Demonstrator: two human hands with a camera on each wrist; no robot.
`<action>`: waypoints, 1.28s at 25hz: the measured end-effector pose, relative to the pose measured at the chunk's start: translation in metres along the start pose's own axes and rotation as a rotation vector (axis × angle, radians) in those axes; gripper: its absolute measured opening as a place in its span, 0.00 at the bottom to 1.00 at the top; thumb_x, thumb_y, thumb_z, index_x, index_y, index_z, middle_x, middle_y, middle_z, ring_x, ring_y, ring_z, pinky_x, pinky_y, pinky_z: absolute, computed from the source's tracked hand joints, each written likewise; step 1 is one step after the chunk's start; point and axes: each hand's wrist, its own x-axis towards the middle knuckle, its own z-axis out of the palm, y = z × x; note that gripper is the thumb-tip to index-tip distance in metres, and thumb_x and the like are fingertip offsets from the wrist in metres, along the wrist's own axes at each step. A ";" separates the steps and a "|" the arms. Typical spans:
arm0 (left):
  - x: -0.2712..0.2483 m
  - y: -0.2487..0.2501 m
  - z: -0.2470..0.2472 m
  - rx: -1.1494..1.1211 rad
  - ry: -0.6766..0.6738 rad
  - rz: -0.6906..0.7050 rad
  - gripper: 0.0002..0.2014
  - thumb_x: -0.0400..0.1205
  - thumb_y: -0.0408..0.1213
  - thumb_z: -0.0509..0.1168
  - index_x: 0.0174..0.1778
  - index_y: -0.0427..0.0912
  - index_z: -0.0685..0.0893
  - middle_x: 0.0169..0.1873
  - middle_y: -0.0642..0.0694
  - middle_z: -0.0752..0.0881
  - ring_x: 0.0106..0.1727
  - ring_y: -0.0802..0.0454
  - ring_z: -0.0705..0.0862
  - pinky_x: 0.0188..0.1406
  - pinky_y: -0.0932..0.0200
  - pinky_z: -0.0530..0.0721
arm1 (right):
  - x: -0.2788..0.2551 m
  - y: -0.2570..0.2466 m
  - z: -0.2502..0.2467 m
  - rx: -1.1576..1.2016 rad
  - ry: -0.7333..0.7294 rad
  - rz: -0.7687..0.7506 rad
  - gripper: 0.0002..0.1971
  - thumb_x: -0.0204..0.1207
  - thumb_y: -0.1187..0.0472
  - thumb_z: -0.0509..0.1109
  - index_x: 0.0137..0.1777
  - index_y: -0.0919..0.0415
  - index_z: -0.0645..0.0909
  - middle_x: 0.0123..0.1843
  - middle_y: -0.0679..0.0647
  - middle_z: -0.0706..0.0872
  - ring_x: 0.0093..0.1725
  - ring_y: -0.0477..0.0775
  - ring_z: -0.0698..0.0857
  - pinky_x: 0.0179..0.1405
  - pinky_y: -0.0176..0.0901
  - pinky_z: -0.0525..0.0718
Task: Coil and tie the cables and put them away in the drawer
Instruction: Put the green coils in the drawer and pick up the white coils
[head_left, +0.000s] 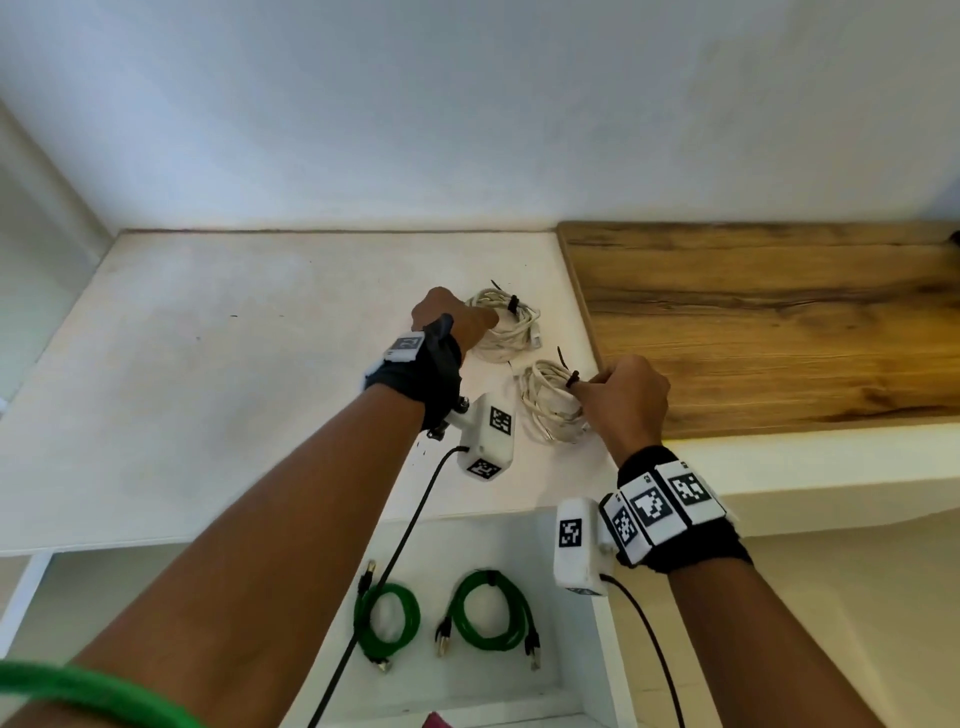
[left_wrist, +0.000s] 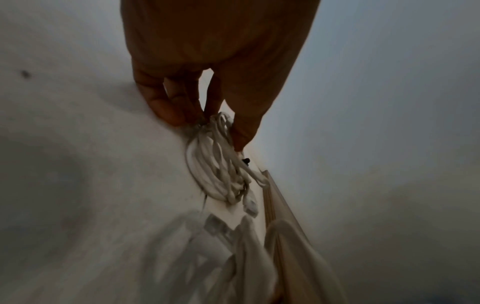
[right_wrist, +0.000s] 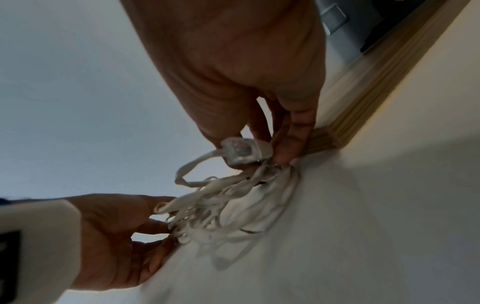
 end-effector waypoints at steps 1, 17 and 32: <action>-0.005 -0.004 -0.003 -0.086 0.019 -0.029 0.13 0.64 0.40 0.77 0.34 0.36 0.82 0.34 0.38 0.82 0.36 0.46 0.83 0.50 0.43 0.87 | -0.003 0.000 0.000 0.004 -0.006 -0.005 0.12 0.67 0.58 0.80 0.43 0.67 0.86 0.41 0.60 0.88 0.46 0.59 0.86 0.35 0.44 0.80; -0.187 -0.186 -0.238 -0.625 -0.116 -0.527 0.11 0.81 0.43 0.69 0.44 0.37 0.86 0.34 0.43 0.89 0.30 0.52 0.86 0.26 0.63 0.86 | -0.167 -0.050 -0.027 0.337 -0.868 0.245 0.03 0.74 0.71 0.71 0.41 0.69 0.86 0.37 0.66 0.88 0.30 0.59 0.87 0.43 0.54 0.88; -0.108 -0.363 -0.206 -0.187 -0.050 -0.828 0.12 0.83 0.31 0.65 0.59 0.26 0.80 0.62 0.32 0.81 0.34 0.47 0.79 0.30 0.57 0.80 | -0.202 -0.011 0.246 -0.185 -1.083 0.324 0.19 0.65 0.70 0.79 0.52 0.74 0.78 0.52 0.72 0.84 0.47 0.71 0.88 0.46 0.67 0.88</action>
